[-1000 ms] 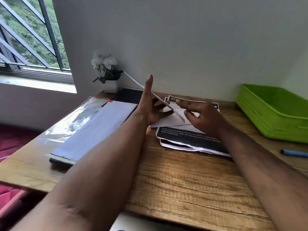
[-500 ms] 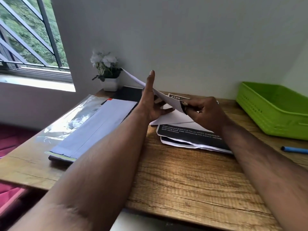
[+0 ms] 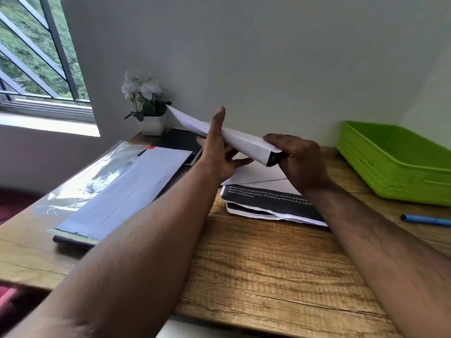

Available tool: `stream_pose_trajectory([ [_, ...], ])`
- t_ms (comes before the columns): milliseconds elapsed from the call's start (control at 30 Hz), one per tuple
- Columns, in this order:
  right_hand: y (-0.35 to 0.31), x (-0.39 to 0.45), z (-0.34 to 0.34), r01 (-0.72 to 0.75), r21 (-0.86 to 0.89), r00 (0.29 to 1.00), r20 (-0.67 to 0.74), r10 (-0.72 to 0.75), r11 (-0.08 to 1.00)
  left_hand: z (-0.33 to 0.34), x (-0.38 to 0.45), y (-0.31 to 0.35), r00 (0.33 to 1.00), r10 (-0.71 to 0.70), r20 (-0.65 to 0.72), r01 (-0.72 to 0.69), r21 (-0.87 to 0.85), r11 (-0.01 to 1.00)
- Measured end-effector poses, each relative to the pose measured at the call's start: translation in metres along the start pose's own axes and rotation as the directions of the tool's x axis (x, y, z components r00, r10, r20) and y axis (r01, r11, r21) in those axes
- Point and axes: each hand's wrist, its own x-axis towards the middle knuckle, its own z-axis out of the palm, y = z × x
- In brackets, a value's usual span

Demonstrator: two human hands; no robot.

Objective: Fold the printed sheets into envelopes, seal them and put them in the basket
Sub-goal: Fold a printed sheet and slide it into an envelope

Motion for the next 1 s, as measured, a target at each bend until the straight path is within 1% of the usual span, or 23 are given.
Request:
stream_pose_trajectory([
  [67, 0.001, 0.0, -0.001, -0.012, 0.024, 1.0, 0.008, 0.012, 1.0, 0.002, -0.003, -0.001, 0.999, -0.037, 0.026, 0.036, 0.063, 0.997],
  [133, 0.003, -0.002, 0.001, -0.043, 0.054, 0.999, 0.007, 0.042, 0.998, 0.006, -0.009, -0.002, 0.999, -0.043, 0.017, 0.041, 0.086, 0.995],
  [267, 0.006, -0.002, 0.003, -0.192, 0.191, 0.976, -0.062, 0.207, 0.963, 0.009, -0.004, -0.002, 0.997, 0.04, -0.069, -0.035, 0.064, 0.997],
  [333, 0.005, -0.001, 0.005, -0.234, 0.249, 0.963, -0.075, 0.26, 0.94, 0.008, -0.002, -0.002, 0.994, 0.057, -0.09, -0.054, 0.036, 0.998],
  [433, 0.005, -0.002, 0.005, -0.228, 0.276, 0.967, -0.047, 0.25, 0.934, 0.003, 0.004, 0.009, 0.996, 0.042, -0.083, -0.045, -0.039, 0.998],
  [533, 0.006, -0.004, 0.004, -0.149, 0.255, 0.987, -0.026, 0.161, 0.956, -0.007, 0.008, 0.022, 0.998, -0.011, -0.055, 0.003, -0.141, 0.99],
  [633, 0.008, -0.006, 0.001, -0.094, 0.224, 0.993, -0.046, 0.107, 0.97, -0.019, 0.014, 0.03, 0.995, 0.027, -0.092, -0.051, -0.264, 0.963],
  [700, 0.009, -0.006, 0.0, -0.131, 0.25, 0.99, -0.024, 0.141, 0.959, -0.025, 0.019, 0.034, 0.991, 0.042, -0.127, -0.081, -0.319, 0.944],
  [733, 0.007, -0.006, 0.0, -0.202, 0.315, 0.977, 0.006, 0.211, 0.927, -0.026, 0.02, 0.034, 0.991, 0.053, -0.126, -0.091, -0.322, 0.942],
  [767, 0.003, -0.005, 0.001, -0.303, 0.413, 0.948, 0.039, 0.315, 0.859, -0.025, 0.019, 0.035, 0.993, 0.056, -0.108, -0.087, -0.304, 0.949],
  [800, 0.0, -0.003, 0.002, -0.409, 0.518, 0.896, 0.073, 0.438, 0.751, -0.023, 0.014, 0.034, 0.996, 0.057, -0.061, -0.071, -0.269, 0.96],
  [833, -0.002, 0.002, 0.002, -0.494, 0.617, 0.824, 0.107, 0.557, 0.612, -0.019, 0.008, 0.034, 0.998, 0.066, 0.004, -0.063, -0.233, 0.97],
  [867, -0.004, 0.005, 0.002, -0.557, 0.707, 0.739, 0.183, 0.649, 0.435, -0.017, 0.004, 0.029, 0.996, 0.064, 0.067, -0.048, -0.209, 0.977],
  [900, -0.005, 0.008, 0.003, -0.594, 0.766, 0.666, 0.294, 0.686, 0.248, -0.014, 0.002, 0.023, 0.989, 0.054, 0.139, -0.027, -0.192, 0.981],
  [933, -0.008, 0.01, 0.001, -0.609, 0.789, 0.619, 0.408, 0.671, 0.082, -0.012, 0.001, 0.018, 0.976, 0.05, 0.21, -0.016, -0.16, 0.987],
  [967, -0.009, 0.011, 0.001, -0.621, 0.783, 0.592, 0.498, 0.634, -0.035, -0.01, 0.001, 0.014, 0.962, 0.053, 0.27, -0.015, -0.141, 0.99],
  [1000, -0.011, 0.012, 0.0, -0.627, 0.771, 0.574, 0.554, 0.602, -0.112, -0.008, 0.0, 0.012, 0.947, 0.068, 0.314, -0.024, -0.139, 0.99],
])
